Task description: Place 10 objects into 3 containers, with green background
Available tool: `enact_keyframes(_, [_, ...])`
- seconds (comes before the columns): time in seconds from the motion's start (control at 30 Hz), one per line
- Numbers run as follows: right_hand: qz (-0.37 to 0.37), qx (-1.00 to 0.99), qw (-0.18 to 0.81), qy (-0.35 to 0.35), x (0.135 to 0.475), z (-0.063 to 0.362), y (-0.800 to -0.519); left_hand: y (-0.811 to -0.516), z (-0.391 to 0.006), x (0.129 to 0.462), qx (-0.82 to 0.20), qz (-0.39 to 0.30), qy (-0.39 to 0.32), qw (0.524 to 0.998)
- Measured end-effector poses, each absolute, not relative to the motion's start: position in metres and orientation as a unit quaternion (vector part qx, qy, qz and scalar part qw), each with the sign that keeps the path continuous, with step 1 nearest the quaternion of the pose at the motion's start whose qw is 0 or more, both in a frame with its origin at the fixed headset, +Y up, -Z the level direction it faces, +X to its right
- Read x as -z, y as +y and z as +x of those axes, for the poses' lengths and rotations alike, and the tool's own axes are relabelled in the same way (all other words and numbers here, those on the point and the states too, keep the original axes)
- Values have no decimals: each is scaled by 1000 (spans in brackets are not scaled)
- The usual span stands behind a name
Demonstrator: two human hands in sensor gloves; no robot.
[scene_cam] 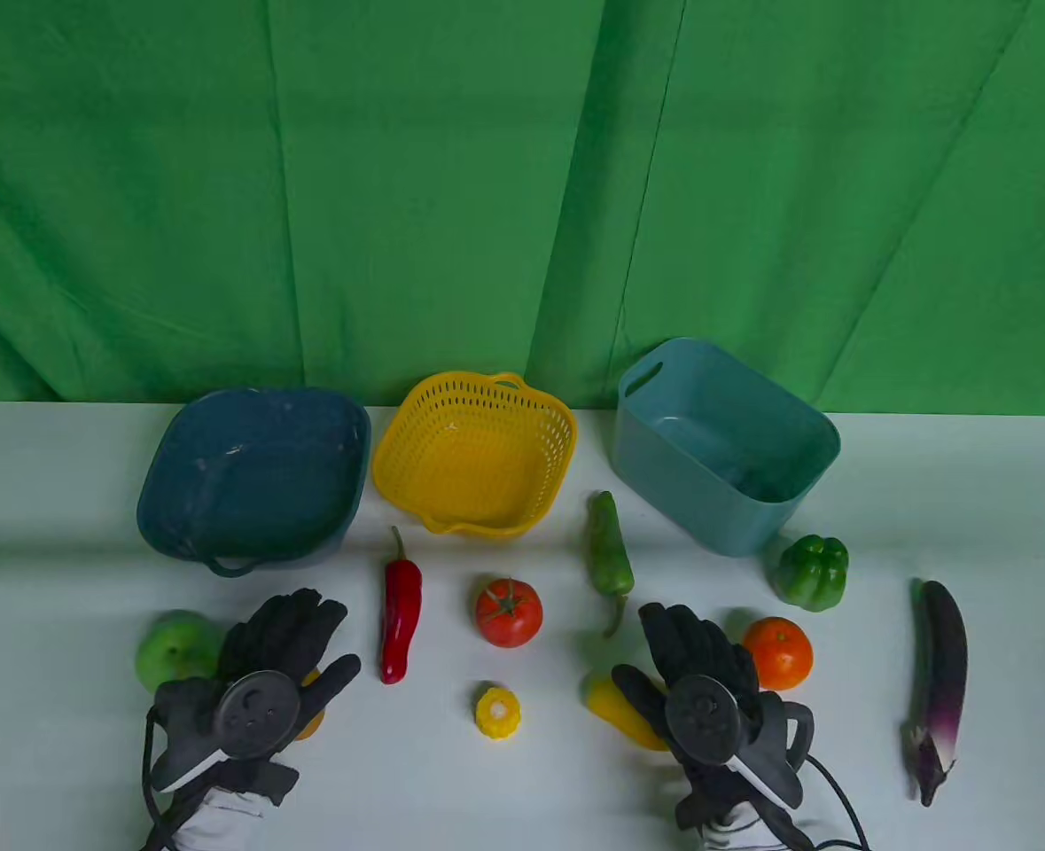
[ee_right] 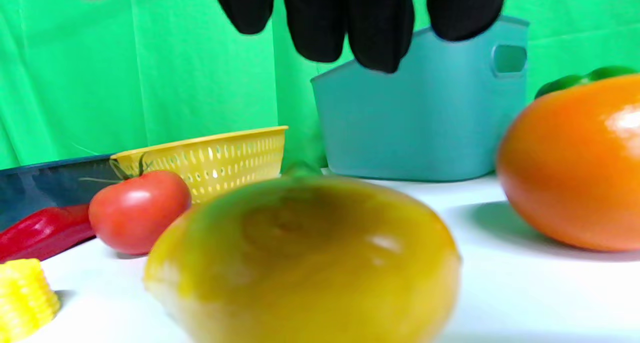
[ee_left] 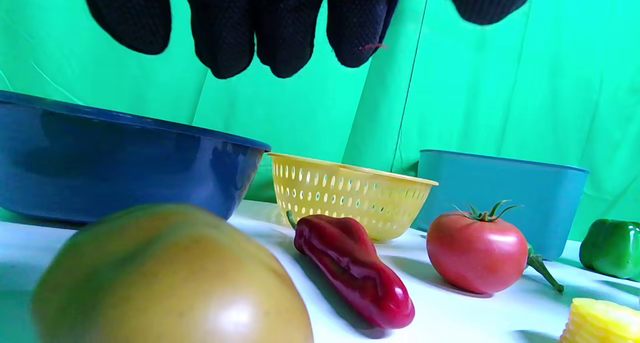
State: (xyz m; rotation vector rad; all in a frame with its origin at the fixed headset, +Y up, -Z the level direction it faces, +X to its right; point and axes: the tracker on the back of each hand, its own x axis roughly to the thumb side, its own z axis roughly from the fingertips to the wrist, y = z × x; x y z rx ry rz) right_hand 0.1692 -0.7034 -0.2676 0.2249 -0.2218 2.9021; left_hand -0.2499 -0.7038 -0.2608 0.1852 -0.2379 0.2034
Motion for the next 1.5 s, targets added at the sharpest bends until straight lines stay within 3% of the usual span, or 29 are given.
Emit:
enact_keyframes(0.6, [77, -988, 110, -75, 267, 168, -704, -717, -256, 267, -83, 70, -101, 989])
enact_keyframes(1.5, [80, -988, 110, -73, 266, 167, -704, -772, -248, 280, 8, -60, -86, 994])
